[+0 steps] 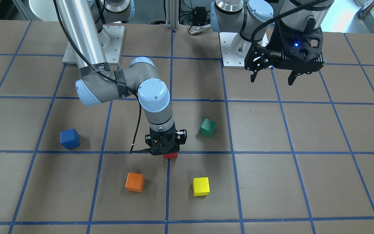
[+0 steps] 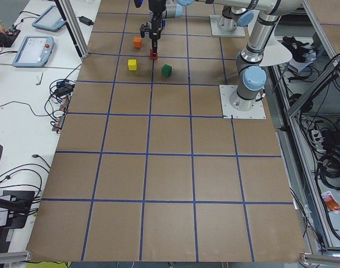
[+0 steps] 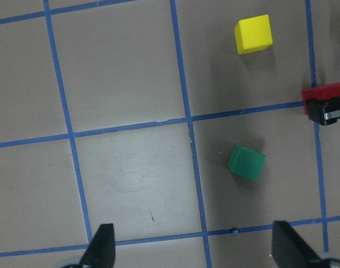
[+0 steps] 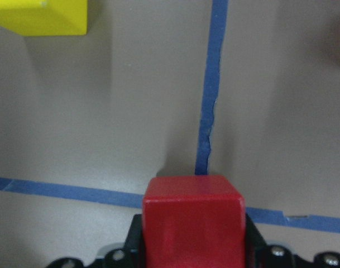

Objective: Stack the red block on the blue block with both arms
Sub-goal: 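Lower the right gripper and close it on the red cube, then lift the red cube and carry it above the blue cube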

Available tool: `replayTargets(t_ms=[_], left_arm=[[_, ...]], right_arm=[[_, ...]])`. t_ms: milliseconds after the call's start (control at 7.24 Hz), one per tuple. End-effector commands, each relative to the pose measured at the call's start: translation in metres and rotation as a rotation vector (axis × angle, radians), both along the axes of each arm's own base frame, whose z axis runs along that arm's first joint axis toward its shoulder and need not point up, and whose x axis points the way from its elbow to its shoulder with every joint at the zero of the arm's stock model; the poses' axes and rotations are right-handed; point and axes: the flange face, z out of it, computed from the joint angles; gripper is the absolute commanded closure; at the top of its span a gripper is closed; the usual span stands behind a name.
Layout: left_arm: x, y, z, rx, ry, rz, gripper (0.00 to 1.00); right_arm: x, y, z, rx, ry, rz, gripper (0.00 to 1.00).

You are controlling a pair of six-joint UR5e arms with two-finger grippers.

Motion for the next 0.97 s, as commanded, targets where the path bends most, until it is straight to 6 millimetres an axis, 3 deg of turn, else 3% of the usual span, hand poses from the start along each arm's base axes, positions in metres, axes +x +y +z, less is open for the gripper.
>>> replayTargets(t_ms=[0,276,415,691,829], left_arm=[[0.000,0.000,-0.001,0.002,-0.001,0.000,0.00],[-0.001,0.001,0.000,0.000,0.003,0.006,0.00],[-0.001,0.000,-0.001,0.000,0.003,0.009,0.00],[-0.001,0.001,-0.001,0.000,0.003,0.007,0.00],[-0.001,0.003,0.000,0.002,0.001,0.007,0.00]], right_arm=[[-0.003,-0.001,0.017,-0.010,-0.007,-0.004,1.00],[-0.029,-0.019,0.085,0.038,0.013,-0.050,1.00],[-0.054,-0.034,0.110,0.085,0.036,-0.096,1.00],[-0.125,-0.046,0.149,0.104,0.076,-0.126,1.00],[-0.166,-0.047,0.154,0.139,0.102,-0.087,1.00]])
